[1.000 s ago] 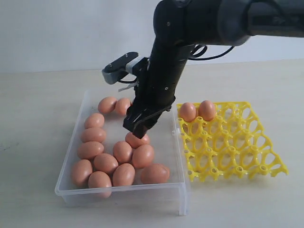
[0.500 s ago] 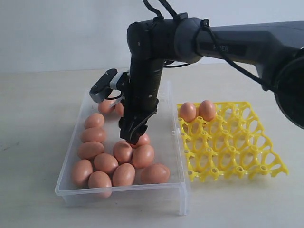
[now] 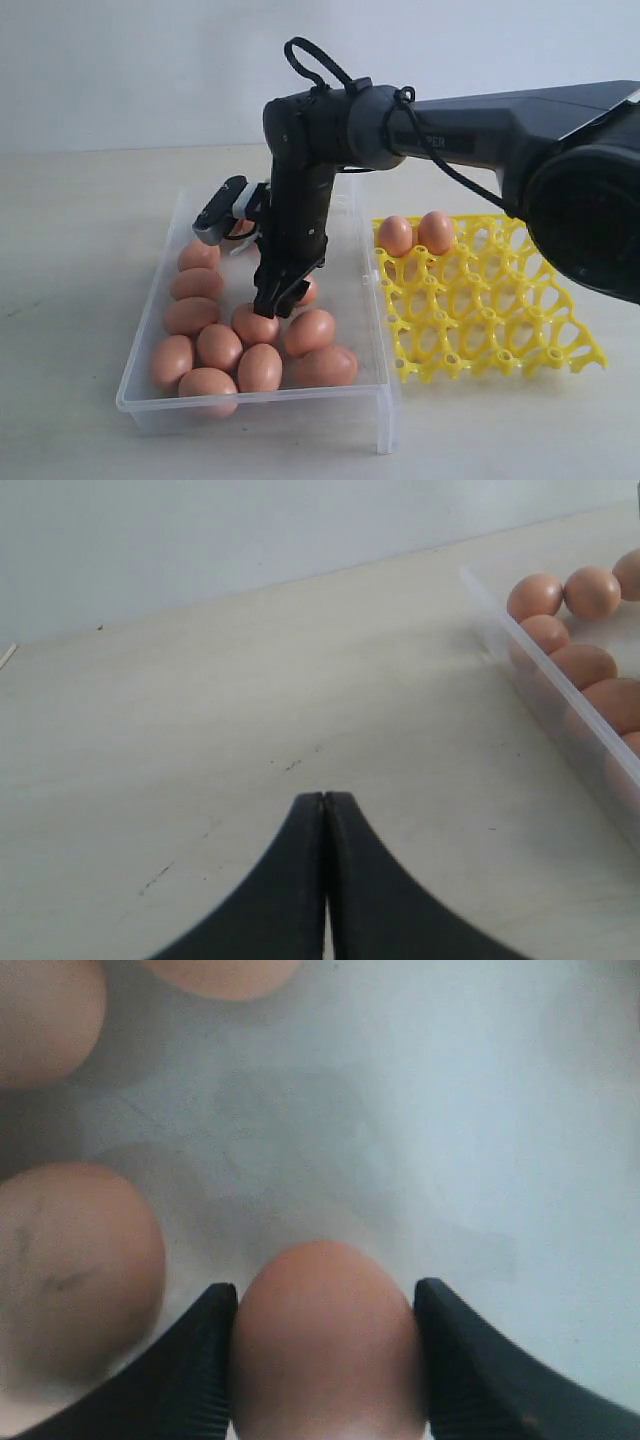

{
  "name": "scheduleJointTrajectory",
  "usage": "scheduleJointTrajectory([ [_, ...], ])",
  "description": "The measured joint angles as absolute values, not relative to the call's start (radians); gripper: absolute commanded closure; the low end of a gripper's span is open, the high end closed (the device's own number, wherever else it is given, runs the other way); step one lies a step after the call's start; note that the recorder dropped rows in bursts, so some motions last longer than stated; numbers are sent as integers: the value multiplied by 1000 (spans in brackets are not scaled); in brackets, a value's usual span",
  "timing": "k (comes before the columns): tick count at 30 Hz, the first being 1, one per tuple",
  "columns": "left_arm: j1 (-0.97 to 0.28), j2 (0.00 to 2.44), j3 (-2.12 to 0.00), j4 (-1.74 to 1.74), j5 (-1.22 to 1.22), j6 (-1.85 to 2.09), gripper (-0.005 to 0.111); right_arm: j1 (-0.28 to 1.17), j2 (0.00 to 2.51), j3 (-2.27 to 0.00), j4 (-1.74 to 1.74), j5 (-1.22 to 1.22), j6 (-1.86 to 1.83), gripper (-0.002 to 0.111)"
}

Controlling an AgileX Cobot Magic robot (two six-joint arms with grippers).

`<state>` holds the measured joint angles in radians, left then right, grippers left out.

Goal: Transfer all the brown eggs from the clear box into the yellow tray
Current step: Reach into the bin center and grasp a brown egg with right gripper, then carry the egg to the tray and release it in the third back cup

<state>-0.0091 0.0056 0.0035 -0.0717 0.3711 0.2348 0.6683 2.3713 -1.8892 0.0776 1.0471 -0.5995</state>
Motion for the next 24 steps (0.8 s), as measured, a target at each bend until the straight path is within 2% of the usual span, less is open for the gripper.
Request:
scheduleJointTrajectory([
  [1,-9,6,4,-72,371,235,107,668,2373,-1889,78,1042,-600,103],
  [2,-9,6,4,-72,371,235,107,668,2373,-1892,79,1040,-600,108],
  [6,-9,6,4,-72,371,235,107,668,2351,-1890,89,1010,-591,108],
  [9,-9,6,4,-72,371,235,107,657,2273,-1813,107,865,-570,108],
  [17,-9,6,4,-72,371,235,107,569,1869,-1260,48,151,-322,108],
  [24,-9,6,4,-72,371,235,107,389,1700,-931,9,-156,-125,108],
])
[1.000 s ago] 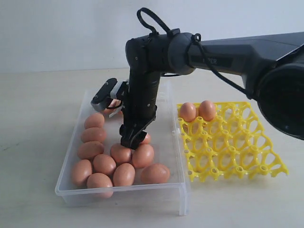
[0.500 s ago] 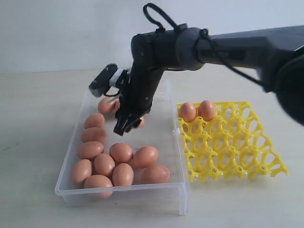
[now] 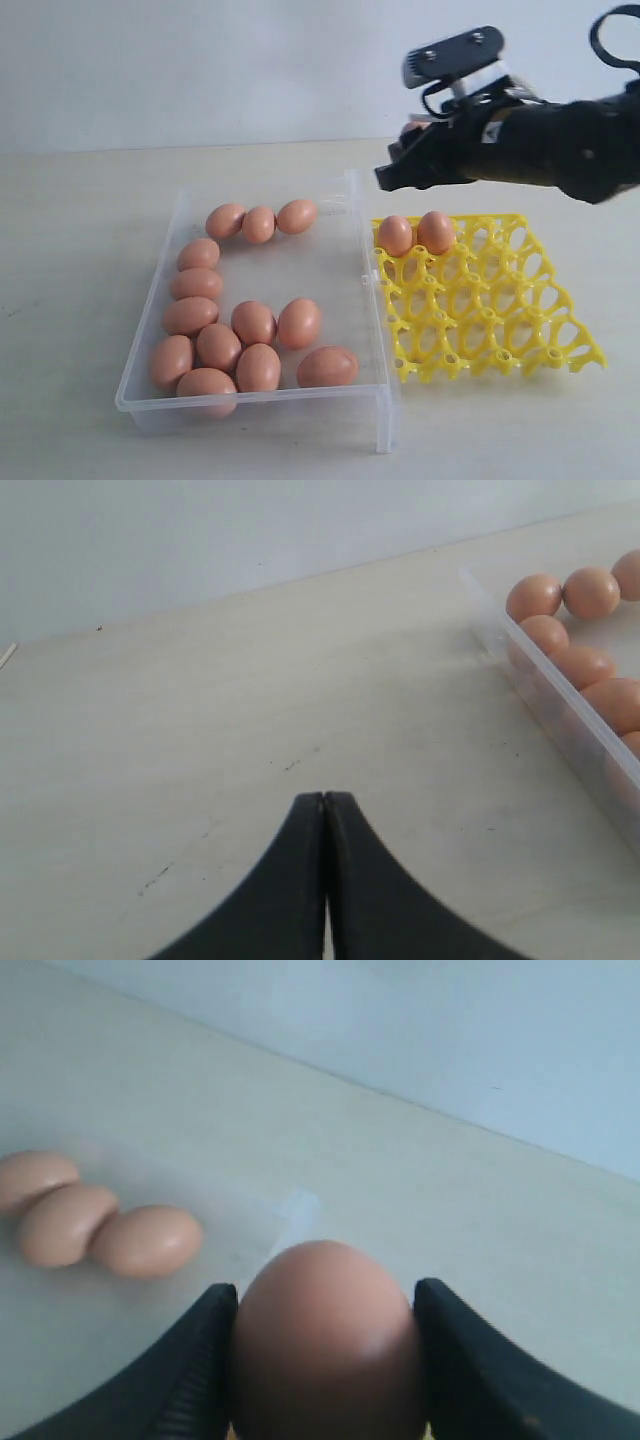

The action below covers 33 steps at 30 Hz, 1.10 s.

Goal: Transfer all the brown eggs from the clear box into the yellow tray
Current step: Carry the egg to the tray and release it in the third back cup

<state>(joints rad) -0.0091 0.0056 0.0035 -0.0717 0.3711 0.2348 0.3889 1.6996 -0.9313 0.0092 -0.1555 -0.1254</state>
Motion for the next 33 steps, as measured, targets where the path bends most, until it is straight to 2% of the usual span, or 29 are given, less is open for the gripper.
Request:
scheduleJointTrajectory([
  [9,-9,6,4,-72,371,235,107,185,1683,-714,-58,-522,233,108],
  [13,-9,6,4,-72,371,235,107,134,1710,-696,-106,-584,312,108],
  [25,-9,6,4,-72,371,235,107,120,1915,-694,-201,-666,407,108],
  [33,-9,6,4,-72,371,235,107,120,1967,-694,-201,-709,409,108],
])
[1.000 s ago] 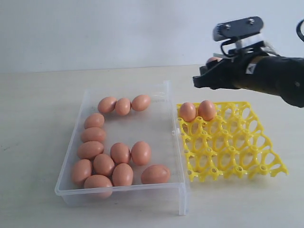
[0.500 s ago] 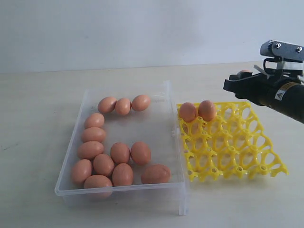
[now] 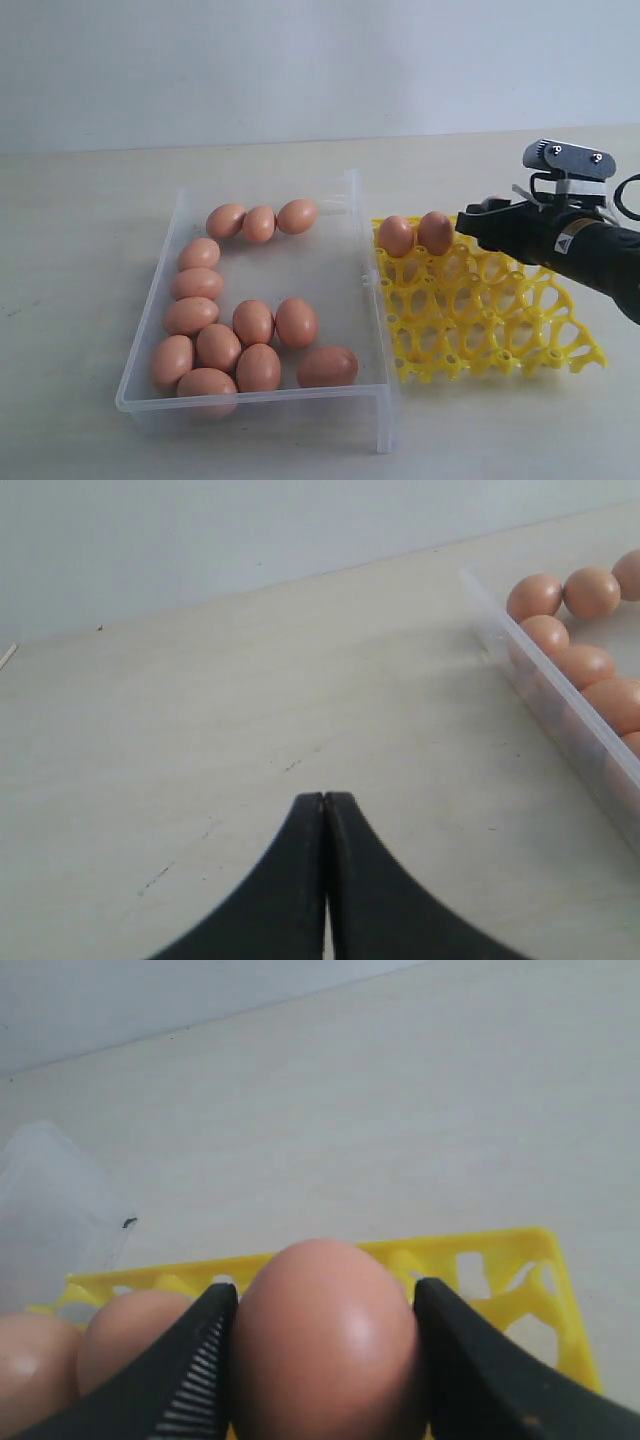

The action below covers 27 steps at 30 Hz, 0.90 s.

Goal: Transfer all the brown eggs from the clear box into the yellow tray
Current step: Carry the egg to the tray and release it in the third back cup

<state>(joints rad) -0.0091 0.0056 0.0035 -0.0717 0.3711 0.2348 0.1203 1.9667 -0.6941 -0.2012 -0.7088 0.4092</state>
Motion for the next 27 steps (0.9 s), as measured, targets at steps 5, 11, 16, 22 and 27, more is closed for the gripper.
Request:
scheduleJointTrajectory([
  [5,-9,6,4,-72,371,235,107,120,1988,-696,-205,-735,397,106],
  [11,-9,6,4,-72,371,235,107,120,1994,-696,-267,-726,397,66],
  [16,-9,6,4,-72,371,235,107,120,1982,-696,-268,-697,399,55],
  [22,-9,6,4,-72,371,235,107,120,1867,-696,-268,-603,391,57],
  [27,-9,6,4,-72,371,235,107,153,1633,-747,-388,-275,391,108],
])
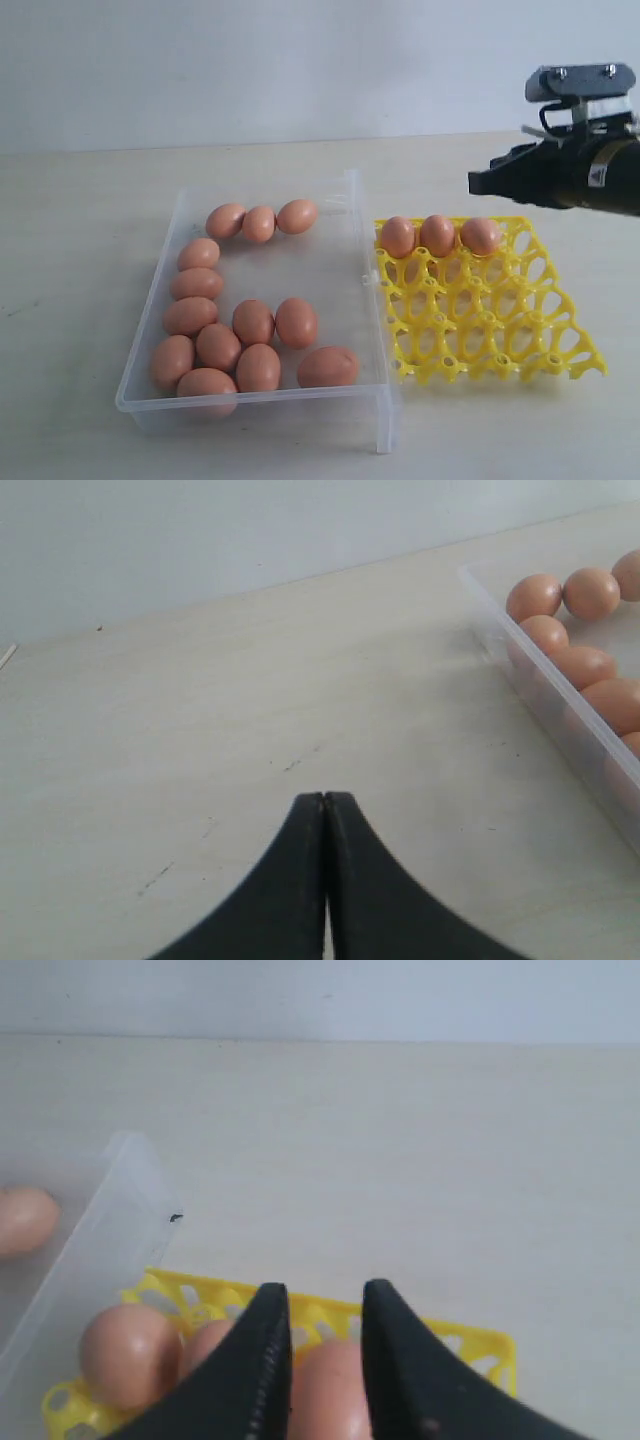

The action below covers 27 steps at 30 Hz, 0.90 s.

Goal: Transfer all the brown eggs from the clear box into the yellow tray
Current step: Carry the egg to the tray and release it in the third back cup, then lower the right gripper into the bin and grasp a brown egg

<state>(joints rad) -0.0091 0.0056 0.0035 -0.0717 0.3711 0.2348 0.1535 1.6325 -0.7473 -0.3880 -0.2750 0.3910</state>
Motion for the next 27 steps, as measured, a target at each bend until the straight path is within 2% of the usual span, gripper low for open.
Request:
scheduleJointTrajectory([
  [5,-9,6,4,-72,371,235,107,277,1456,-883,-417,14,296,108],
  [6,-9,6,4,-72,371,235,107,344,1456,-912,-417,77,211,108],
  [10,-9,6,4,-72,371,235,107,495,1572,-1035,-326,242,65,108],
  [18,-9,6,4,-72,371,235,107,559,1787,-1266,15,423,-119,107],
  [22,-9,6,4,-72,371,235,107,561,1891,-1411,205,619,-163,94],
  [27,-9,6,4,-72,371,235,107,563,2001,-1545,283,848,-132,67],
])
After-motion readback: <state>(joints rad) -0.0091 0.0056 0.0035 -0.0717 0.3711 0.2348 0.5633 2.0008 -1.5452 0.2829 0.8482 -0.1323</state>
